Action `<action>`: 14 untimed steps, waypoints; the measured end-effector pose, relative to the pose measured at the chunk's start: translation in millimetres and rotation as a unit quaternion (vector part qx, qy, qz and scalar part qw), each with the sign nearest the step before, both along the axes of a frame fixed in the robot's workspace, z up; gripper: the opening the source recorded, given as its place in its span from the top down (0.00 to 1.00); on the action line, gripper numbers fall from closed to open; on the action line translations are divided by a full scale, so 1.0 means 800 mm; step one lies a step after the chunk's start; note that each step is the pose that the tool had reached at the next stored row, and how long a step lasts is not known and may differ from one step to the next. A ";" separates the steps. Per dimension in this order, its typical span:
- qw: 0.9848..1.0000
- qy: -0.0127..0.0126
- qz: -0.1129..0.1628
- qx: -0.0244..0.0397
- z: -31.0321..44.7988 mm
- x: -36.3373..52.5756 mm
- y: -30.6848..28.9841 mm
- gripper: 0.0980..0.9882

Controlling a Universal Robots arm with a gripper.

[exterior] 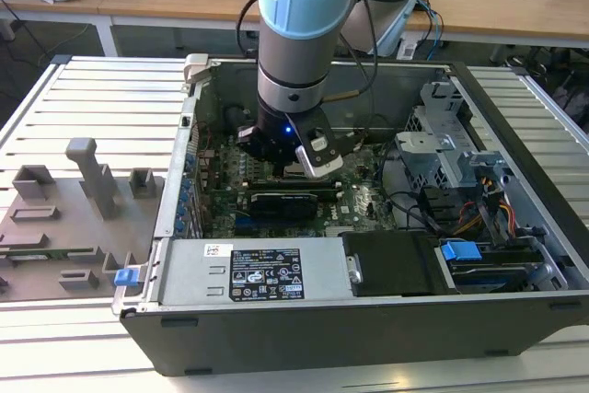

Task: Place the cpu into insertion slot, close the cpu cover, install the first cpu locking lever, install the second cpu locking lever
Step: 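Install the second cpu locking lever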

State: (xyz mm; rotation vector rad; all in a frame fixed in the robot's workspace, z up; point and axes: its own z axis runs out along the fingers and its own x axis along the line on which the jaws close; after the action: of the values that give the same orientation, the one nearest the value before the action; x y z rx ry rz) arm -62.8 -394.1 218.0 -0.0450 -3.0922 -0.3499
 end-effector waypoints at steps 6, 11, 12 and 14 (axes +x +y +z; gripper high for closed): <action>1.000 0.000 0.010 0.001 -0.0078 -0.011 -0.0021 0.99; 0.999 0.000 0.039 0.000 -0.0119 -0.011 -0.0023 0.99; 0.999 0.000 0.043 0.000 -0.0128 -0.011 -0.0024 0.99; 0.999 0.000 0.045 0.000 -0.0145 -0.011 -0.0023 0.99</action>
State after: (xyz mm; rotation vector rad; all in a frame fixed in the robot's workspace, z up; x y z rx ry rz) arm -71.8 -395.9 206.4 0.0954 -3.0810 -0.3478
